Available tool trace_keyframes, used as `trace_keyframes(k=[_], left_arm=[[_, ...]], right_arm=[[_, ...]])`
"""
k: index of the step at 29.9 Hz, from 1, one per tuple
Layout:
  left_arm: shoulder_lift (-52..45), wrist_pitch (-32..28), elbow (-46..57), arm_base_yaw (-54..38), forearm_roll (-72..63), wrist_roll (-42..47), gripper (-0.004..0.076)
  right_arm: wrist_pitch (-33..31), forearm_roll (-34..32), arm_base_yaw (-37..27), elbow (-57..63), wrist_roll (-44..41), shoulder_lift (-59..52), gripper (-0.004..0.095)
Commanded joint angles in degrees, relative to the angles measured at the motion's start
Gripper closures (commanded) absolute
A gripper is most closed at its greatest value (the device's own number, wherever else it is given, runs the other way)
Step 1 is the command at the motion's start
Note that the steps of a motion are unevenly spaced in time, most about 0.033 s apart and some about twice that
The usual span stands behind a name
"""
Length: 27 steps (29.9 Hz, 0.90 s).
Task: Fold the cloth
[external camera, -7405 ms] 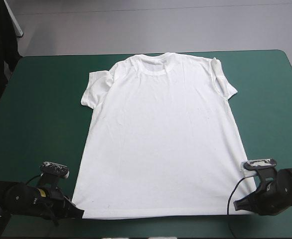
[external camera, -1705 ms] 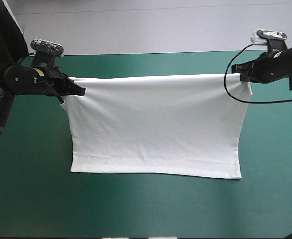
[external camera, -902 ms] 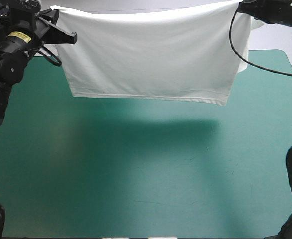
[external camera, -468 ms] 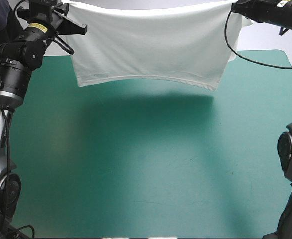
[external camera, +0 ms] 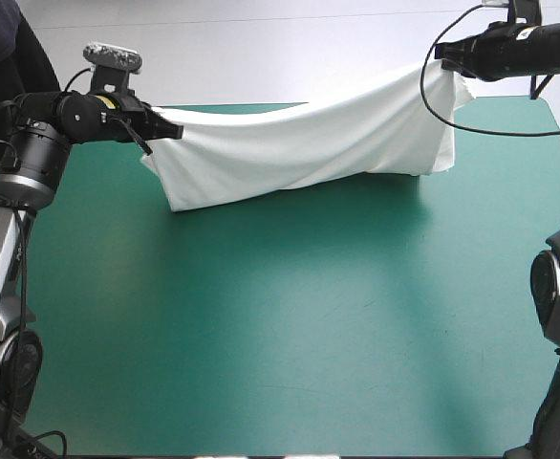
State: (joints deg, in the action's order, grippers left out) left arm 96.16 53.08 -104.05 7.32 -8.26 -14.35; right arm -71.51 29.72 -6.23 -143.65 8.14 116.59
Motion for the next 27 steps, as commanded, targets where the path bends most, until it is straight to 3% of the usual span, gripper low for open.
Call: trace_keyframes(k=[1, 7, 11, 18, 27], left_arm=[[-2.83, 2.59, -0.8, 0.1, -0.51, 0.95, 0.0733], [-5.53, 9.48, 2.7, 0.1, -0.77, 2.15, 0.0733], [-8.38, 12.79, 10.98, 0.1, -3.35, 2.03, 0.0733], [-16.24, 13.66, 27.51, 0.1, -6.4, -0.59, 0.0733], [-26.74, 12.09, 41.18, 0.32, -8.91, -2.83, 0.0733]], right_arm=[[1.68, 0.92, -0.38, 5.75, -0.46, -5.49, 0.0923], [1.68, 1.66, 0.4, 26.53, 2.24, -12.33, 0.0922], [1.68, -0.64, 1.18, 37.24, 2.32, -18.05, 0.0922], [1.68, -10.56, 5.49, 59.34, 0.71, -32.88, 0.0923], [1.68, -15.73, 6.12, 84.91, 0.32, -47.78, 0.0923]])
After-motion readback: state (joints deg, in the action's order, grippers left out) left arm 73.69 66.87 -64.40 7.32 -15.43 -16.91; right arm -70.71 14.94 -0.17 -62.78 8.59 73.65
